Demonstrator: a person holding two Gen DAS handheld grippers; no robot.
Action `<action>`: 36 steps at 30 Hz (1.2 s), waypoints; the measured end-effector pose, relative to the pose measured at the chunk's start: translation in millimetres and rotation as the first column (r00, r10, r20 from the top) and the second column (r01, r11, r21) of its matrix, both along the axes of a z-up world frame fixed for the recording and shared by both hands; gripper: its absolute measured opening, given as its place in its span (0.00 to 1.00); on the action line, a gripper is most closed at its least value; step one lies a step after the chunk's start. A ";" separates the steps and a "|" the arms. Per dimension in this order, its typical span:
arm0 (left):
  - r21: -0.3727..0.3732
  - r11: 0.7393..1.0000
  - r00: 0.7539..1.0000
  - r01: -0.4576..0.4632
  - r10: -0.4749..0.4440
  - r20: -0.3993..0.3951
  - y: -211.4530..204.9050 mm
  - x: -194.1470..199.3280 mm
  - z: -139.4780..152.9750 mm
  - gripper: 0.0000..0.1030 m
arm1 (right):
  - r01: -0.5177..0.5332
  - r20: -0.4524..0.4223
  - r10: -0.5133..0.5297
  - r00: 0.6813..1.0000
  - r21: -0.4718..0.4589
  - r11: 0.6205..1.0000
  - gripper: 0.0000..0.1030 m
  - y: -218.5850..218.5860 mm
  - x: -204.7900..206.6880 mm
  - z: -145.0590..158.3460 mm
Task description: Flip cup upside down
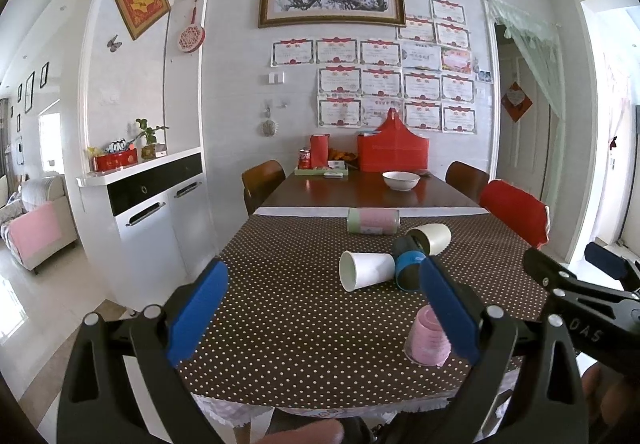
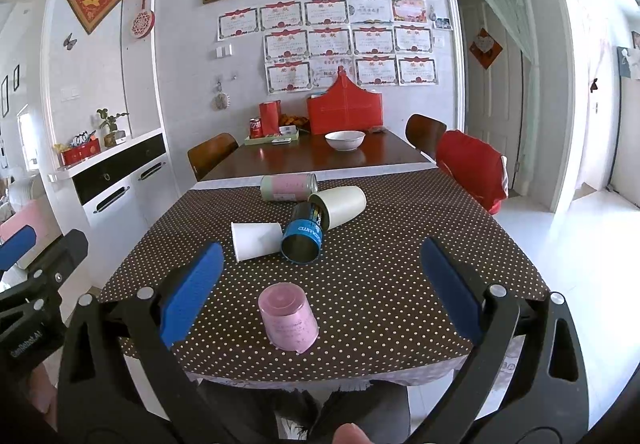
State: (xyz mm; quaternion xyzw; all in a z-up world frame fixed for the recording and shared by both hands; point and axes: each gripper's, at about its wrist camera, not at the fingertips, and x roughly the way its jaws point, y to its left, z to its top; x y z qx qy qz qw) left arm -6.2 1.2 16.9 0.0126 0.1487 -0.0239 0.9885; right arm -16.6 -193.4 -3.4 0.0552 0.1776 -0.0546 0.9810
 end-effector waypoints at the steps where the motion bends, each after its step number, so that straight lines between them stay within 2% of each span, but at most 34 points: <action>1: -0.001 1.000 1.000 -0.002 0.002 -0.001 -0.6 0.1 -0.1 0.92 | -0.003 -0.001 0.003 1.000 0.003 1.000 0.94 0.7 0.1 0.5; 26: -0.004 1.000 1.000 -0.004 0.004 0.006 -3.2 -1.1 1.5 0.92 | -0.012 -0.007 0.012 1.000 0.009 1.000 0.94 7.3 0.5 -2.2; 36: -0.016 1.000 1.000 -0.005 0.005 -0.014 2.6 0.9 0.3 0.92 | -0.012 -0.007 0.012 1.000 0.010 1.000 0.94 6.9 0.6 -2.2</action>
